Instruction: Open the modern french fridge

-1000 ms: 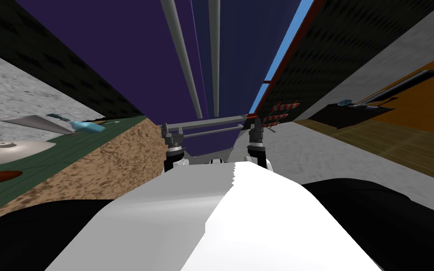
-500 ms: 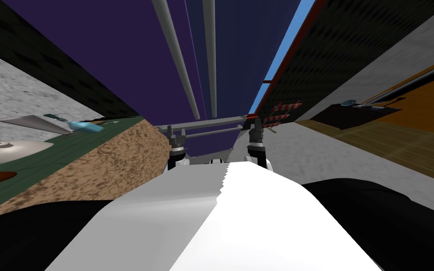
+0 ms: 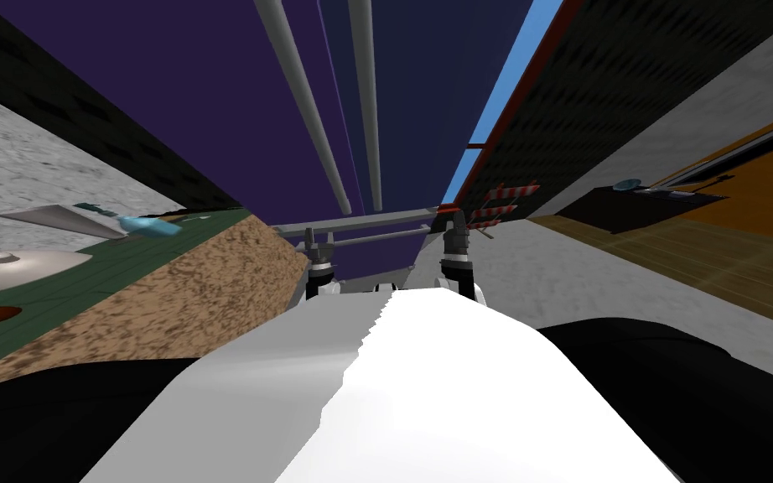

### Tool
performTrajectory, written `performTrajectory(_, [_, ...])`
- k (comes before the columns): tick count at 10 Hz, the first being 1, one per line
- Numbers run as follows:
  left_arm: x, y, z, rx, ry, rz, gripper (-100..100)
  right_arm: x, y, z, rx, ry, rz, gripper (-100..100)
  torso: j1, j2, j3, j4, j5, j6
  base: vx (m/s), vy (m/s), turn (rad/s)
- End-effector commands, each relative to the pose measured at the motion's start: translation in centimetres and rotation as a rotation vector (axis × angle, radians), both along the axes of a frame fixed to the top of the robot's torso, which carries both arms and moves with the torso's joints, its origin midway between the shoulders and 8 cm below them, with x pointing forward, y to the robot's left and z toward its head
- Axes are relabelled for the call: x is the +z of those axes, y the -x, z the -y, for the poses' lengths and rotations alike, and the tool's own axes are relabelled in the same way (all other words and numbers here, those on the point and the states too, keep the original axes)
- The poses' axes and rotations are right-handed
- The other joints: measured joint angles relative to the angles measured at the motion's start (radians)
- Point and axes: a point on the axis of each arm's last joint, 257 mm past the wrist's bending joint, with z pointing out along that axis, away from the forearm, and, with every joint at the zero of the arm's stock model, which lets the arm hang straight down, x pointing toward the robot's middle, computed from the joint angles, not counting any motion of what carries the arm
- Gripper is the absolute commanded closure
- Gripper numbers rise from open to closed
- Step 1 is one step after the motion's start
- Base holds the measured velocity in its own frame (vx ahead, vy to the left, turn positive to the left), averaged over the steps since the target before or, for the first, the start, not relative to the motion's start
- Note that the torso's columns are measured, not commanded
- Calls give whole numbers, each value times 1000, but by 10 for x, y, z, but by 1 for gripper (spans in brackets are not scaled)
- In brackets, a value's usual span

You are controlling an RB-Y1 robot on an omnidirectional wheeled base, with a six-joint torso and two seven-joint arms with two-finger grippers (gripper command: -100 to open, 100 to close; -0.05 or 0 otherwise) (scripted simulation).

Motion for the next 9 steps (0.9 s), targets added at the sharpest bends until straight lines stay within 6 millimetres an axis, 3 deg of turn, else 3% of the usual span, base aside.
performTrajectory(1, [-16, -5, -3, -4, 9, -9, -100, 0, 0, 0, 0, 0, 0, 0, 2, 2, 1, 0, 1, 0, 26, -47, 16])
performTrajectory(9, [-51, -16, -8, -12, 33, -22, -100, 0, 0, 0, 0, 0, 0, 0, 0, 1, 1, 0, 0, 0, 25, -49, 19])
